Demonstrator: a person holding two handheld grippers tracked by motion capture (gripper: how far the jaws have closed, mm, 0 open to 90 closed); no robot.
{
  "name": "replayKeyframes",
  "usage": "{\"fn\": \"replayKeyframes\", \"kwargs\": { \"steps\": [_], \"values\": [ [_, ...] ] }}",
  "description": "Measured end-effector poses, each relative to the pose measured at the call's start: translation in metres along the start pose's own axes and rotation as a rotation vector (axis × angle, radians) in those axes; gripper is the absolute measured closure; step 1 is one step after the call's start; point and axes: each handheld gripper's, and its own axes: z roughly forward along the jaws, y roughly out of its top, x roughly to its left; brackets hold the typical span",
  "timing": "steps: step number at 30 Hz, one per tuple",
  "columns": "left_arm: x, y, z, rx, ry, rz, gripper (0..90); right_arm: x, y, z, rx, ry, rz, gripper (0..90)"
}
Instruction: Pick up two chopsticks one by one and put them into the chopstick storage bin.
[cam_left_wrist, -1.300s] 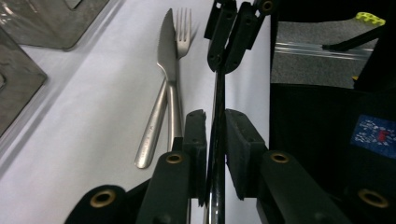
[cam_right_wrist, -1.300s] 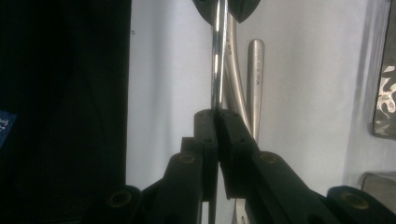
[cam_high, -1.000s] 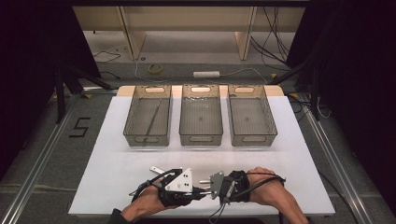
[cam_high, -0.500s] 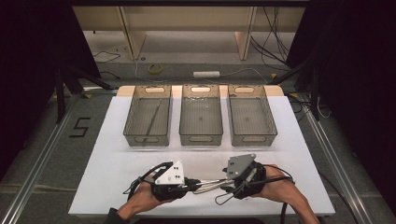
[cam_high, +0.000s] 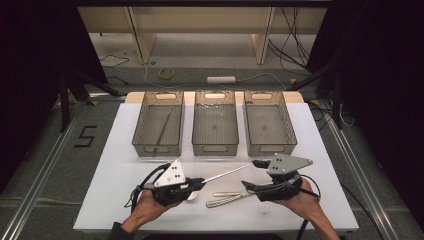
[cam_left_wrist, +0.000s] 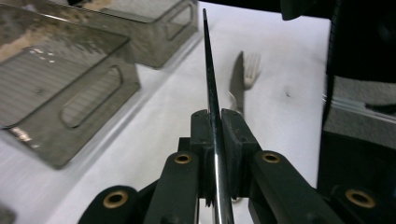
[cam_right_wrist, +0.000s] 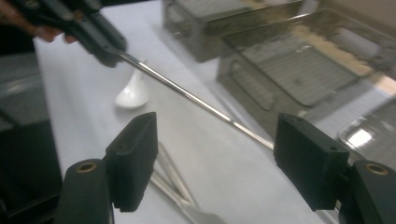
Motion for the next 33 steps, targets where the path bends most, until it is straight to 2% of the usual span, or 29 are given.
{"fn": "replayKeyframes", "kwargs": {
  "steps": [4, 10, 12, 19, 22, 26, 33],
  "values": [
    [0.009, -0.001, -0.007, -0.033, 0.031, -0.045, 83.3, -0.004, -0.012, -0.006, -0.053, -0.042, 0.077, 29.2],
    [0.018, -0.004, -0.017, -0.093, 0.106, -0.089, 83.2, -0.006, -0.029, -0.012, -0.099, -0.081, 0.155, 28.3],
    [0.021, -0.005, -0.019, -0.118, 0.128, -0.111, 83.2, -0.007, -0.034, -0.014, -0.114, -0.107, 0.182, 28.3],
    [0.033, -0.009, -0.031, -0.181, 0.191, -0.181, 83.2, -0.011, -0.046, -0.02, -0.151, -0.134, 0.261, 26.9],
    [0.037, -0.01, -0.034, -0.189, 0.216, -0.189, 83.3, -0.011, -0.051, -0.021, -0.161, -0.141, 0.298, 26.8],
    [0.042, -0.011, -0.037, -0.188, 0.23, -0.196, 83.3, -0.01, -0.054, -0.02, -0.164, -0.136, 0.319, 25.4],
    [0.052, -0.01, -0.039, -0.189, 0.287, -0.209, 83.4, -0.003, -0.055, -0.018, -0.147, -0.134, 0.302, 25.4]
  ]
}}
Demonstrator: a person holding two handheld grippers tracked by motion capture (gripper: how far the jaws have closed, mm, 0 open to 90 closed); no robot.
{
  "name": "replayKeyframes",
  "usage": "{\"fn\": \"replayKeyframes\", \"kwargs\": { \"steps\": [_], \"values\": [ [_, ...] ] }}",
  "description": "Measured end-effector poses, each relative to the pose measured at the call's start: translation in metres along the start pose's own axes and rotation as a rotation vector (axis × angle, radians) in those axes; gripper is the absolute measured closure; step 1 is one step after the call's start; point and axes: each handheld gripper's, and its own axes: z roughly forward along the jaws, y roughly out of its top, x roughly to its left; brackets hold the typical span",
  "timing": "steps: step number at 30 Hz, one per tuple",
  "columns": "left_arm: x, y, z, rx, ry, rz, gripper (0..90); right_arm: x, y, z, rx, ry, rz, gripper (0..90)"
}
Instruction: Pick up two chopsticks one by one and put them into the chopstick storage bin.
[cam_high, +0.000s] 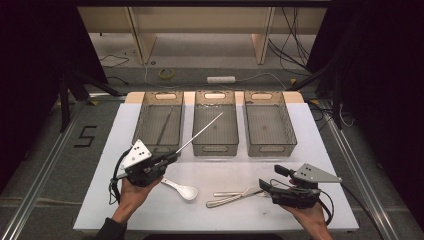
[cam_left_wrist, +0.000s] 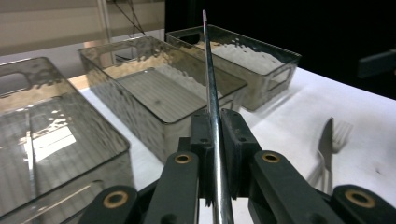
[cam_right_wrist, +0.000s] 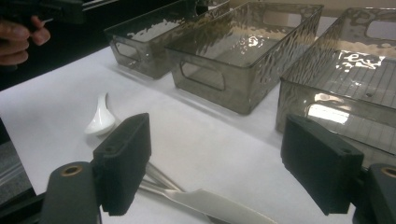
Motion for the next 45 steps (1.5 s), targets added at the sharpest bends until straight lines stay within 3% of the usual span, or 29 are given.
{"fn": "replayKeyframes", "kwargs": {
  "steps": [6, 12, 17, 31, 45],
  "values": [
    [0.022, 0.001, 0.004, -0.002, 0.082, -0.058, 83.3, 0.003, -0.001, 0.001, 0.011, 0.004, -0.007, 25.3],
    [0.053, 0.002, 0.004, -0.016, 0.158, -0.092, 83.3, 0.005, -0.002, 0.001, 0.015, 0.008, -0.013, 24.8],
    [0.071, 0.001, 0.008, -0.023, 0.211, -0.12, 83.2, 0.007, -0.002, 0.0, 0.02, 0.01, -0.014, 24.6],
    [0.099, 0.002, 0.025, 0.017, 0.312, -0.16, 83.2, 0.01, -0.003, 0.0, 0.025, 0.014, -0.027, 24.6],
    [0.114, -0.005, 0.034, 0.065, 0.385, -0.204, 83.2, 0.011, -0.004, 0.0, 0.029, 0.021, -0.033, 24.7]
  ]
}}
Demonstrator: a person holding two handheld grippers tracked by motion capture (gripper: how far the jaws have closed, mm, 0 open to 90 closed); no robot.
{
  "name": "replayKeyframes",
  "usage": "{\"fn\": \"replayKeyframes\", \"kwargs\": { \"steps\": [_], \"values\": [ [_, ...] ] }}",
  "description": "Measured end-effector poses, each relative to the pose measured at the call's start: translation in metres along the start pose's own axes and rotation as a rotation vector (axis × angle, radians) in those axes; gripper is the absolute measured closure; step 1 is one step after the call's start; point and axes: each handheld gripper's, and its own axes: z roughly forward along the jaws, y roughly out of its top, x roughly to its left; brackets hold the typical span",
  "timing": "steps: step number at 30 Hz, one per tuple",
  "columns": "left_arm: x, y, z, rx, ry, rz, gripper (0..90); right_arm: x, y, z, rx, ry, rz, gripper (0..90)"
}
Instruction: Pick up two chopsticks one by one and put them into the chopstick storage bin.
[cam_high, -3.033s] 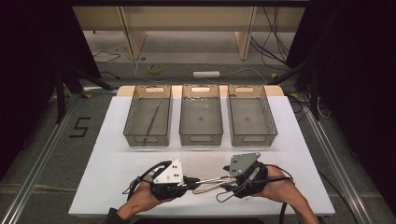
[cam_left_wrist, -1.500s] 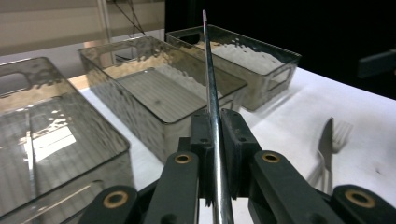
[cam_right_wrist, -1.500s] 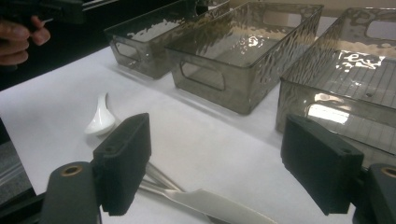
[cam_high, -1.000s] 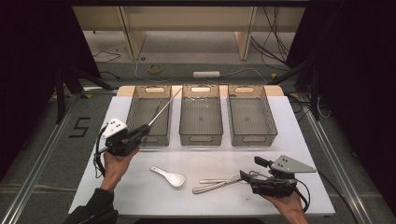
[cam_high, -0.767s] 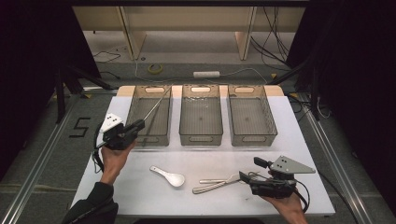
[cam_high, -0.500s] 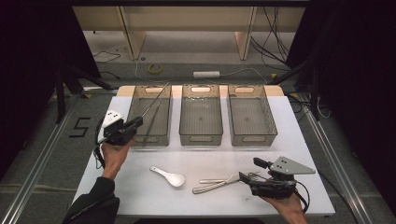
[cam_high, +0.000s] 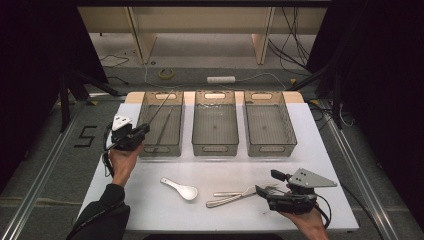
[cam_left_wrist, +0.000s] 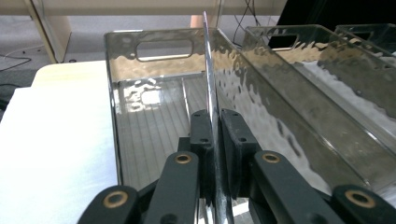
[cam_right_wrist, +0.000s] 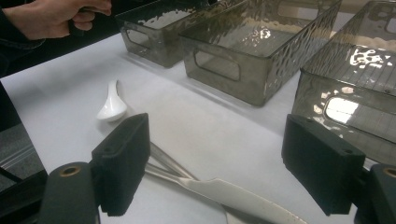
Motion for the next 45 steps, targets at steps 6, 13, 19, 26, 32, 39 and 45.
{"fn": "replayKeyframes", "kwargs": {
  "steps": [6, 13, 19, 26, 32, 39, 45],
  "values": [
    [0.003, 0.0, 0.002, 0.013, 0.014, -0.002, 83.1, 0.001, 0.0, 0.0, -0.001, 0.004, -0.002, 24.9],
    [0.008, -0.001, 0.006, 0.038, 0.035, -0.033, 83.1, 0.002, 0.0, 0.0, 0.004, 0.001, -0.009, 25.0],
    [0.011, -0.003, 0.009, 0.063, 0.038, -0.065, 82.9, 0.002, 0.0, 0.0, 0.003, 0.002, -0.009, 25.0],
    [0.013, -0.004, 0.011, 0.079, 0.04, -0.105, 71.9, 0.002, 0.0, 0.0, 0.009, 0.009, -0.007, 25.1],
    [0.009, 0.003, 0.006, 0.074, -0.015, -0.104, 53.9, 0.003, 0.0, 0.0, 0.011, 0.007, -0.012, 25.2],
    [-0.01, 0.01, -0.004, 0.108, -0.109, -0.016, 37.0, 0.003, 0.0, -0.001, 0.01, 0.006, -0.013, 25.1],
    [-0.024, 0.02, -0.018, 0.12, -0.207, 0.059, 30.2, 0.003, 0.0, -0.001, 0.005, 0.005, -0.013, 25.2]
  ]
}}
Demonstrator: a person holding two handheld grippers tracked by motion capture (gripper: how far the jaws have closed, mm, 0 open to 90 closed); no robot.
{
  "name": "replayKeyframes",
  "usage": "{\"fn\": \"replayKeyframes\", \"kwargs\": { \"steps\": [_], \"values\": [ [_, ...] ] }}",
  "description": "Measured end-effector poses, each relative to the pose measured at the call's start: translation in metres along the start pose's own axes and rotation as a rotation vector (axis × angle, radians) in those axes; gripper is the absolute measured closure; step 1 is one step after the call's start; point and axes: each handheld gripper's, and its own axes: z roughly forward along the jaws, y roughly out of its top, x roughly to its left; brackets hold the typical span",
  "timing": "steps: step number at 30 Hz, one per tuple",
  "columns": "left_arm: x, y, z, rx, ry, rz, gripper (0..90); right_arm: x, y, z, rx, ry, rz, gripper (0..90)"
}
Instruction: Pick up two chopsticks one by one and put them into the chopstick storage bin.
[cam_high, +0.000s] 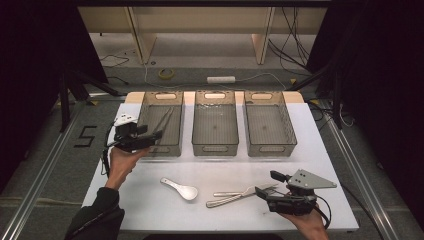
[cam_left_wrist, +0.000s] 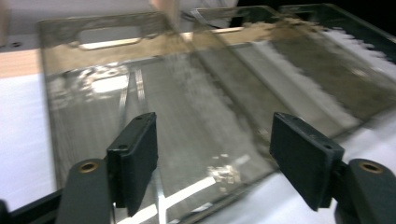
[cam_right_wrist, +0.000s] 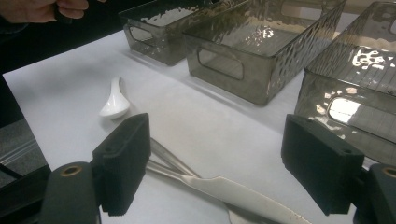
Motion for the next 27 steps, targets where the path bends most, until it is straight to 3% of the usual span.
{"fn": "replayKeyframes", "kwargs": {
  "steps": [5, 14, 19, 27],
  "values": [
    [-0.015, 0.005, -0.004, 0.072, -0.074, 0.102, 28.4, 0.0, 0.0, 0.0, 0.001, 0.001, 0.0, 25.1],
    [-0.045, 0.002, -0.005, 0.215, -0.137, 0.276, 22.5, 0.0, 0.0, 0.0, 0.004, 0.005, -0.006, 25.1],
    [-0.054, -0.001, -0.004, 0.264, -0.169, 0.333, 20.4, 0.0, 0.0, 0.0, 0.006, 0.006, -0.007, 25.1],
    [-0.058, -0.01, -0.001, 0.331, -0.201, 0.369, 18.8, 0.001, 0.0, 0.0, 0.009, 0.009, -0.006, 25.1]
  ]
}}
